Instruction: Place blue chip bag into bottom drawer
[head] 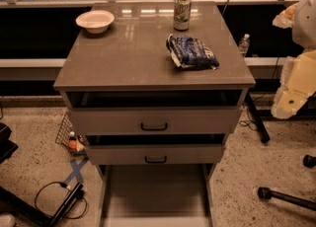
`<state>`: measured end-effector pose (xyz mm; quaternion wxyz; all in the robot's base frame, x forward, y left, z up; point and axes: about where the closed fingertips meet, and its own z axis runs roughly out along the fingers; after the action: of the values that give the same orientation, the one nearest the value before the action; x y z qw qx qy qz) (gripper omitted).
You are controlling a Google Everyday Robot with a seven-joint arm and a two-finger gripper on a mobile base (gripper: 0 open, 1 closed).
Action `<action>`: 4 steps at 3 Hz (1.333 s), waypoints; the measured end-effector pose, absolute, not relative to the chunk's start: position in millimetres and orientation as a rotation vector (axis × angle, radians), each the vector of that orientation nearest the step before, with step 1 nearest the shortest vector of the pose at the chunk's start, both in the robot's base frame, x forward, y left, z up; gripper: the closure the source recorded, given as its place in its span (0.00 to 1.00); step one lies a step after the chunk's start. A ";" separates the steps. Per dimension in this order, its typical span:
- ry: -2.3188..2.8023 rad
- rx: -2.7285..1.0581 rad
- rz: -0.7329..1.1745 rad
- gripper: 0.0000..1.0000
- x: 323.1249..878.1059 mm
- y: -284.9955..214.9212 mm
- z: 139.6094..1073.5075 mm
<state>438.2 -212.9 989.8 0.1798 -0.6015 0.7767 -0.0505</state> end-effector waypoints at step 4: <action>1.778 -1.729 -0.121 0.00 561.3 -190.0 1001.5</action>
Offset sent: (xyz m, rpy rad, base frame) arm 0.0390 0.0135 0.0061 -0.0114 -0.0472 0.0775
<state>561.3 -190.0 1001.5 0.3234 -0.6589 0.6776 -0.0463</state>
